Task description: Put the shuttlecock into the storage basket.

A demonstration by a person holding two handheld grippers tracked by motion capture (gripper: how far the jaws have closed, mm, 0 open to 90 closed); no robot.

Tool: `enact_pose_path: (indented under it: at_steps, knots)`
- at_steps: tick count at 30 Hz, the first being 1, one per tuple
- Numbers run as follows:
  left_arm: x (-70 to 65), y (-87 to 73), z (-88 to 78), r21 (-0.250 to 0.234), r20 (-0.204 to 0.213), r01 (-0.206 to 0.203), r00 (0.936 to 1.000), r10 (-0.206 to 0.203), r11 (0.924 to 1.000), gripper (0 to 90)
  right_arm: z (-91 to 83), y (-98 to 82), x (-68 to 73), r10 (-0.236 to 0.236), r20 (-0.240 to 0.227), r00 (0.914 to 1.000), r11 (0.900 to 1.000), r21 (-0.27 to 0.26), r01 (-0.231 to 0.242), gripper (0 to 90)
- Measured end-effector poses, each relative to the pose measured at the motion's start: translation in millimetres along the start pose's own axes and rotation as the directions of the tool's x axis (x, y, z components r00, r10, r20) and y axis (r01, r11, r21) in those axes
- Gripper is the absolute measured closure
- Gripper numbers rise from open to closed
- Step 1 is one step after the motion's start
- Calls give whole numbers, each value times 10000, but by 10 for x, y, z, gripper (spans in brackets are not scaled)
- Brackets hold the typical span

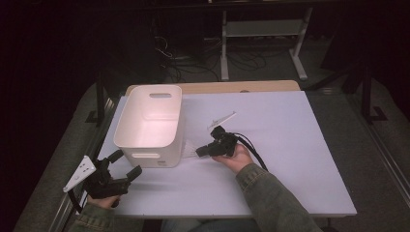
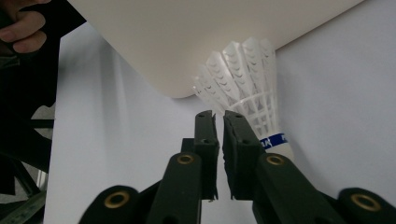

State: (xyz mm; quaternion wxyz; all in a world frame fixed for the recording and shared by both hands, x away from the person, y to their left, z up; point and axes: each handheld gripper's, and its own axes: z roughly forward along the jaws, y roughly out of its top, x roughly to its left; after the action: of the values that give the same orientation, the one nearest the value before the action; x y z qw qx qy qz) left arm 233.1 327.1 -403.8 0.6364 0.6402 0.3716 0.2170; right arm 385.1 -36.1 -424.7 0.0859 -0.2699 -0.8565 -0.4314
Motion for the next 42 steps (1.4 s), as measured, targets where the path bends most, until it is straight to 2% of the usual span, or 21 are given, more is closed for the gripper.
enact_pose_path:
  at_steps: [1,2,4,6,11,13,14,18,19,22,25,28,29,33,37,39,42]
  knots:
    - [0,0,-1,11,-3,3,10000,-3,10000,0,-15,5,5,-51,-93,9999,10000,-21,51,804]
    - [0,0,0,3,-4,6,10000,-6,10000,0,-33,9,2,-303,123,9995,9995,-55,304,783]
    - [1,0,1,-1,8,-28,10000,28,10000,0,-70,23,28,-88,95,9999,9999,-93,89,749]
    - [1,0,-1,23,11,-55,10000,55,10000,0,-94,34,20,-153,236,9996,9998,-126,156,691]
    - [1,2,-1,-74,3,-9,10000,9,10000,0,-162,85,-19,-142,322,9994,9997,191,136,465]
    - [-1,2,-1,-73,1,8,10000,-8,10000,0,-188,105,-29,-314,377,9988,9992,248,305,407]
    - [-1,2,-1,-76,9,-2,10000,3,10000,0,-205,120,-18,-179,389,9991,9995,251,169,372]
    - [-1,1,0,-63,6,4,10000,-3,10000,0,-259,169,-39,-241,582,9980,9996,188,230,236]
    - [0,1,-1,-60,3,-9,10000,9,10000,0,-270,181,-46,-209,500,9985,9997,145,202,204]
    - [2,1,-1,-32,-8,-2,10000,2,10000,0,-293,213,-66,-199,571,9982,9993,315,181,119]
    - [2,1,-1,-32,-4,4,10000,-4,10000,0,-295,235,-114,-438,642,9970,9982,447,410,36]
    - [2,1,-2,-32,8,-4,10000,4,10000,0,-296,256,-157,-529,541,9971,9976,470,504,10]
    - [2,1,-2,-37,12,-8,10000,9,10000,0,-295,263,-165,-432,569,9974,9976,557,401,0]
    - [3,1,-2,-37,12,2,10000,-2,10000,0,-286,291,-212,-528,493,9974,9966,661,495,0]
    - [2,1,-1,-36,16,22,10000,-22,10000,0,-274,309,-248,-828,499,9953,9947,646,795,0]
    - [2,1,-2,-35,18,0,10000,0,10000,0,-277,317,-250,-840,496,9952,9938,767,801,0]
    - [2,1,-1,-27,6,20,10000,-20,10000,0,-263,323,-284,-861,142,9962,9942,665,849,0]
